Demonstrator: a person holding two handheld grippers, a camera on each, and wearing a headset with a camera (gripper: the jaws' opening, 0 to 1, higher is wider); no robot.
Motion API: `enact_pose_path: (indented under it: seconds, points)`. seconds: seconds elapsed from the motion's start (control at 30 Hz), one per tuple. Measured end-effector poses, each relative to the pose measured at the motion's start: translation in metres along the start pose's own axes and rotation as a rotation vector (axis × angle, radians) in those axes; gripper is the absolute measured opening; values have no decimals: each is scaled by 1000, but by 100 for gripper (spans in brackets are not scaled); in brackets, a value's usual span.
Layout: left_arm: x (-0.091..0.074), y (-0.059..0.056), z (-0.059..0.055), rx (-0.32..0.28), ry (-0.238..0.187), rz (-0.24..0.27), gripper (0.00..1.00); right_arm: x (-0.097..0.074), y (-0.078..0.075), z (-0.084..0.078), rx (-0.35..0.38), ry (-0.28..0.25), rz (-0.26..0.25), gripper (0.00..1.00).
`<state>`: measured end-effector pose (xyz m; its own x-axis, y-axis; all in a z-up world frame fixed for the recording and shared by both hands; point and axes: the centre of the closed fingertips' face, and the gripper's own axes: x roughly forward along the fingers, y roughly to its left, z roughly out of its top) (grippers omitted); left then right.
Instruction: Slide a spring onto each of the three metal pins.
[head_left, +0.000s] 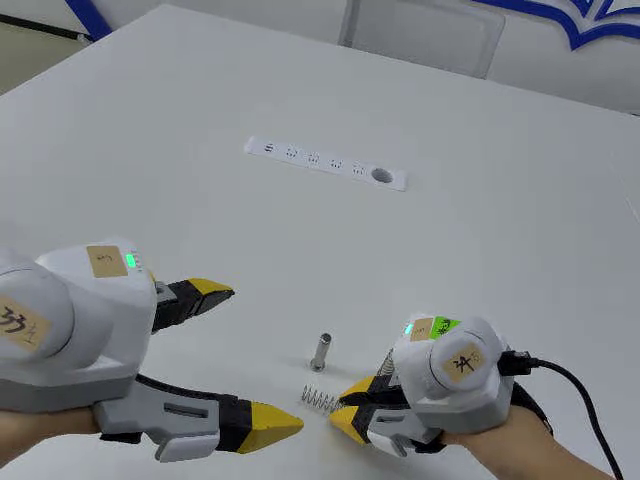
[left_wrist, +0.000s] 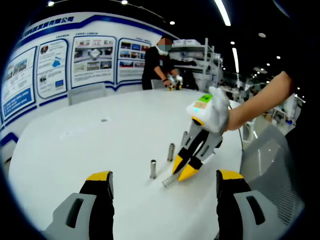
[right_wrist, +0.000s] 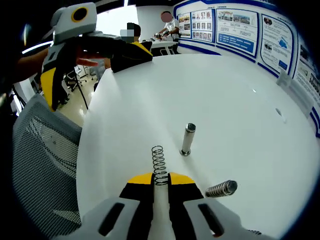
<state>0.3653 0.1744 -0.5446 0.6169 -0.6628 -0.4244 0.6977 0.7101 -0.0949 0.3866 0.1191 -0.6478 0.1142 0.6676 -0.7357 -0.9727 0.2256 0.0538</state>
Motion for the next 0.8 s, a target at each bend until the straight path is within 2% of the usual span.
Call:
enact_pose_path:
  seconds: [0.1, 0.2, 0.33, 0.43, 0.57, 0.67, 0.8]
  points:
    - [1, -3, 0, 4, 6, -12, 86, -9, -2, 9, -18, -16, -11, 10]
    - [2, -4, 0, 14, 8, -15, 84, -18, -1, 17, -3, -48, -11, 10]
    - [5, -6, 1, 31, 20, -20, 80, -30, 6, 30, -13, -77, 0, 10]
    - [6, -15, -5, 96, 74, -56, 77, -44, 18, 41, -83, -81, 38, 10]
    - [11, -27, 0, 136, 58, -95, 72, -63, 34, 56, -183, -78, 73, 10]
    - [14, -31, 7, 143, 40, -105, 63, -68, 45, 64, -227, -84, 83, 10]
    - [16, -35, 13, 163, 37, -124, 56, -70, 54, 69, -267, -75, 89, 10]
